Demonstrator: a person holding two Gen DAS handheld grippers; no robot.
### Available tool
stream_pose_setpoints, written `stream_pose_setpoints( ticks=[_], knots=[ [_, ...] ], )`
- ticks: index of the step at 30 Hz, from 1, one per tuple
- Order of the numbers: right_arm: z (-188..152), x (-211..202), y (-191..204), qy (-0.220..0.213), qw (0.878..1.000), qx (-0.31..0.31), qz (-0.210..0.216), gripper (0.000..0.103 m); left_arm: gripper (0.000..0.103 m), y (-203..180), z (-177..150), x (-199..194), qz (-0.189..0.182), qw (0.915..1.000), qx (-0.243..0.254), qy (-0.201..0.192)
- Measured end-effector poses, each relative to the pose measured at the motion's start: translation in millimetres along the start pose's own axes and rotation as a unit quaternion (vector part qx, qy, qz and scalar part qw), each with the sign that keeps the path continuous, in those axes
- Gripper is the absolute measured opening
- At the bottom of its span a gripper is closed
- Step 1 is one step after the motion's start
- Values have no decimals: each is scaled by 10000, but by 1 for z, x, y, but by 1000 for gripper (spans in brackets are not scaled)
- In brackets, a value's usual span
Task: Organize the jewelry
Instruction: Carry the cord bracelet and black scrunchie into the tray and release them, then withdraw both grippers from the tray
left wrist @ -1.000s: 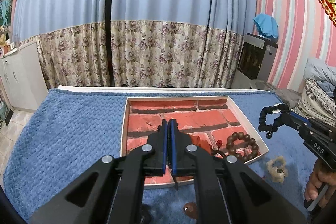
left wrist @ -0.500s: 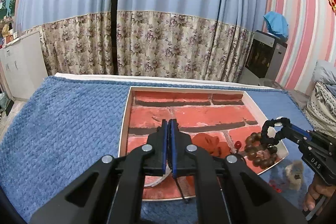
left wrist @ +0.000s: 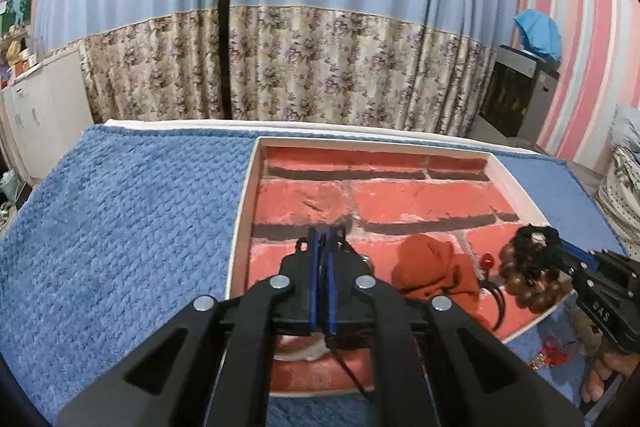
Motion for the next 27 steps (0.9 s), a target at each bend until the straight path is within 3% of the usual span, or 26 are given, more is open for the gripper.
stream_pose_setpoints(
  ticks=[4, 11, 16, 20, 23, 25, 27],
  knots=[
    [-2, 4, -2, 40, 10000, 40, 23, 12, 4, 12, 4, 6, -65, 9992, -380, 132],
    [-3, 11, -4, 147, 9998, 99, 31, 14, 4, 12, -4, 14, 121, 9989, -296, 344],
    [-6, 15, -3, 232, 9996, 125, 28, 21, 7, 11, -10, 21, 184, 9982, -240, 510],
    [-5, 15, -3, 203, 9997, 148, 24, 36, 8, 14, -11, 23, 224, 9977, -292, 575],
    [-3, 10, -5, 162, 9997, 185, 3, 50, 16, 15, -10, 22, 138, 9974, -329, 625],
    [-2, 5, -7, 114, 9997, 221, 0, 54, 41, 12, -10, 20, 67, 9974, -265, 661],
    [2, -5, -10, -41, 9995, 303, -20, 54, 54, 8, -9, 16, 6, 9976, -256, 642]
  ],
)
Point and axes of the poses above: each gripper's, at about its wrist camera, not at the fingertips, and x roughly the way its jaws point, y to its left, z to its top, the point moved 6 cm from there along x, roughly the way its jaws point, and after that the axes turned 8 degrees about -x, right-handed, at the moved point
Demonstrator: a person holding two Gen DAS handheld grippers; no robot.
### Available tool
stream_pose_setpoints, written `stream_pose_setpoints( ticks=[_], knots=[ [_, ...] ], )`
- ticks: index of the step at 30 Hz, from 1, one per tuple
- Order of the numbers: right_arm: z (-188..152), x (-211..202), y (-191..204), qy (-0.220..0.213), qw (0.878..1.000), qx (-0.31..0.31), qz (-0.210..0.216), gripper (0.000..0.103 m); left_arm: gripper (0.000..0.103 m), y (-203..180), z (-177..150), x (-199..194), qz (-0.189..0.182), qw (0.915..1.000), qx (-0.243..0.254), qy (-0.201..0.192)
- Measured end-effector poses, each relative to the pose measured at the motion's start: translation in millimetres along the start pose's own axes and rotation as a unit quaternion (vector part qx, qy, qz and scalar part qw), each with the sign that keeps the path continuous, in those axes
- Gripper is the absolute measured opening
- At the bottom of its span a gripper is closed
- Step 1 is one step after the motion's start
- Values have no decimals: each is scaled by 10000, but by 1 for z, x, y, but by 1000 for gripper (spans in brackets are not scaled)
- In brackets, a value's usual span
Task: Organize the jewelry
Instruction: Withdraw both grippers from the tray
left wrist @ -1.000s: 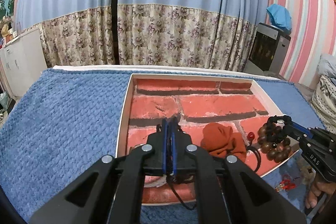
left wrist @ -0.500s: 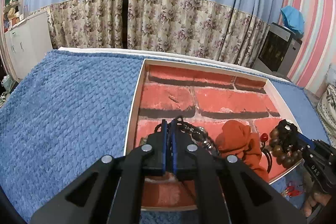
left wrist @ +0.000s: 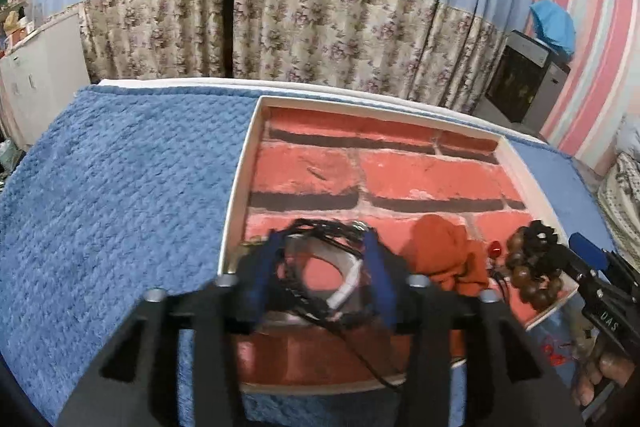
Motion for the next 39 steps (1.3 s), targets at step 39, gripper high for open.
stream_pose_setpoints(
  ticks=[39],
  knots=[
    [-120, -155, -41, -69, 9994, 335, -79, 60, 67, 43, -142, -148, -7, 9998, 94, -146]
  ],
)
Point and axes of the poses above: each gripper's, at about its wrist camera, not at the fingertips, and x roughly the way its jaws point, y to its left, z to its top, the point moved 6 cm from there along x, roughly the way its jaws point, and after that the axes turned 8 degrees about -x, right-handed, at the moved point
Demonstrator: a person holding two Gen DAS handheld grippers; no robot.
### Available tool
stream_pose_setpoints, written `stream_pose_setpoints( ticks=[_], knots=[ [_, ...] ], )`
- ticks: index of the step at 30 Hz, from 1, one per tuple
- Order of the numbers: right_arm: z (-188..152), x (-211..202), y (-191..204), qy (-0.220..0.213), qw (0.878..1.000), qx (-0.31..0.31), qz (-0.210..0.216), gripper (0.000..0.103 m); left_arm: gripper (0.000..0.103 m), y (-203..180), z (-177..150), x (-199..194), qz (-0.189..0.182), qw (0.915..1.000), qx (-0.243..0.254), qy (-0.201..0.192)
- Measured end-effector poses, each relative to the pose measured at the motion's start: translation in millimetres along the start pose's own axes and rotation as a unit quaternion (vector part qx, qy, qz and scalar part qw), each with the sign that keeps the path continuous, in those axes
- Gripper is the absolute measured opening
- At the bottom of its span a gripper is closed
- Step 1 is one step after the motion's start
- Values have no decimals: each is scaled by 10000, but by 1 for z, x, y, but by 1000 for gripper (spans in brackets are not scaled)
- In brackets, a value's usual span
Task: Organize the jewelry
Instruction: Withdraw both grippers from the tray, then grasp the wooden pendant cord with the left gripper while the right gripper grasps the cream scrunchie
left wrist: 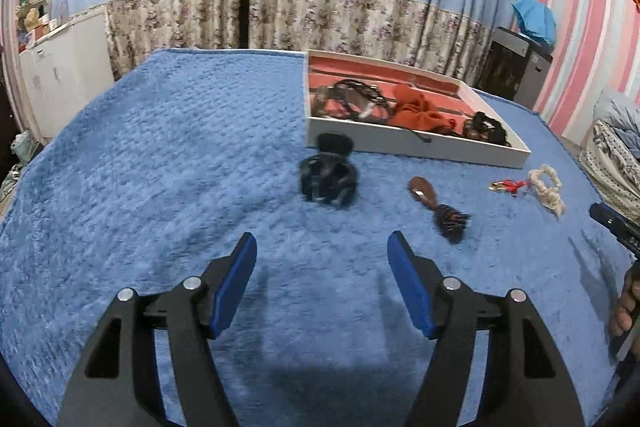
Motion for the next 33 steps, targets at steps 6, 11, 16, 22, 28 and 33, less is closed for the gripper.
stream_pose_setpoints(
  ticks=[6, 11, 16, 22, 28, 33],
  knots=[
    [20, 8, 25, -102, 9996, -187, 169, 60, 67, -42, 3, 11, -201, 9995, 242, 64],
    [32, 16, 36, -132, 9994, -301, 147, 60, 67, -58, 11, 23, -220, 9991, 373, 34],
    [32, 31, 19, 17, 9995, -242, -190, 60, 67, -59, 17, 33, -272, 9989, 344, 145],
    [34, 53, -1, 179, 9989, -181, -404, 60, 67, -81, 8, 47, -459, 9975, 436, 317],
    [29, 72, -11, 381, 9984, -54, -420, 60, 61, -97, 2, 71, -206, 9966, 587, 543],
    [24, 84, -8, 650, 9974, -112, -275, 36, 42, -100, -3, 87, -86, 9952, 654, 725]
  ],
)
Point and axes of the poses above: each gripper's, at about its wrist camera, not at the fingertips, and x roughly the way its jaws point, y to its left, z to its top, the point moved 6 cm from there along x, roughly the way its jaws point, and after that the axes turned 8 degrees about -x, right-handed, at the moved point
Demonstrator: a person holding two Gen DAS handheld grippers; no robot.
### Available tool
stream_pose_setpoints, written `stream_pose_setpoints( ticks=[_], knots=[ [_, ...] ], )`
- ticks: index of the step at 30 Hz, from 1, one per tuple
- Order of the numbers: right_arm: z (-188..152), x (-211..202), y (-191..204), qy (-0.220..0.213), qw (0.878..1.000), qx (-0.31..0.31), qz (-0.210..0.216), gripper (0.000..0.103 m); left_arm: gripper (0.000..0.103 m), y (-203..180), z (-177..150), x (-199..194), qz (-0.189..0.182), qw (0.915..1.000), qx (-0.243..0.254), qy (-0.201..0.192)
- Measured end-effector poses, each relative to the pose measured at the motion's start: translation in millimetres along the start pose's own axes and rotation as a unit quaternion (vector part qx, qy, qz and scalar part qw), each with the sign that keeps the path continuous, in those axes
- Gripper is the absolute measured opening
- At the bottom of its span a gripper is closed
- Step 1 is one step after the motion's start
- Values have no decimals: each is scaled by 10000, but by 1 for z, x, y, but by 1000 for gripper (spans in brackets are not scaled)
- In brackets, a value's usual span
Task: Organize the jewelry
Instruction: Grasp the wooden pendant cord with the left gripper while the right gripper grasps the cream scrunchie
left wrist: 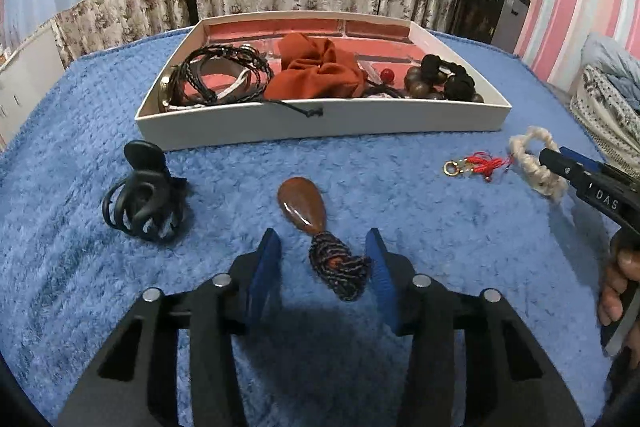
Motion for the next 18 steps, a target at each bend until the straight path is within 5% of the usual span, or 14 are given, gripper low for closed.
stream_pose_setpoints(
  ticks=[5, 9, 18],
  knots=[
    [-2, 8, 2, 193, 9998, -31, 52, 28, 37, 4, 0, 1, -28, 10000, -93, -15],
    [-2, 1, 6, 66, 9999, -127, 22, 10, 31, 5, 0, 0, -75, 9999, -96, -20],
    [-7, -27, 9, -136, 9997, -62, 180, 8, 24, 10, 0, -14, -308, 9992, -223, -142]
  ],
)
Point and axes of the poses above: each gripper's, at about its wrist camera, not at the fingertips, and x roughly the way its jaws point, y to its left, z to its top, the point moved 6 cm from there along x, roughly the way its jaws point, and after that the axes turned 8 degrees about -x, right-handed, at the moved point
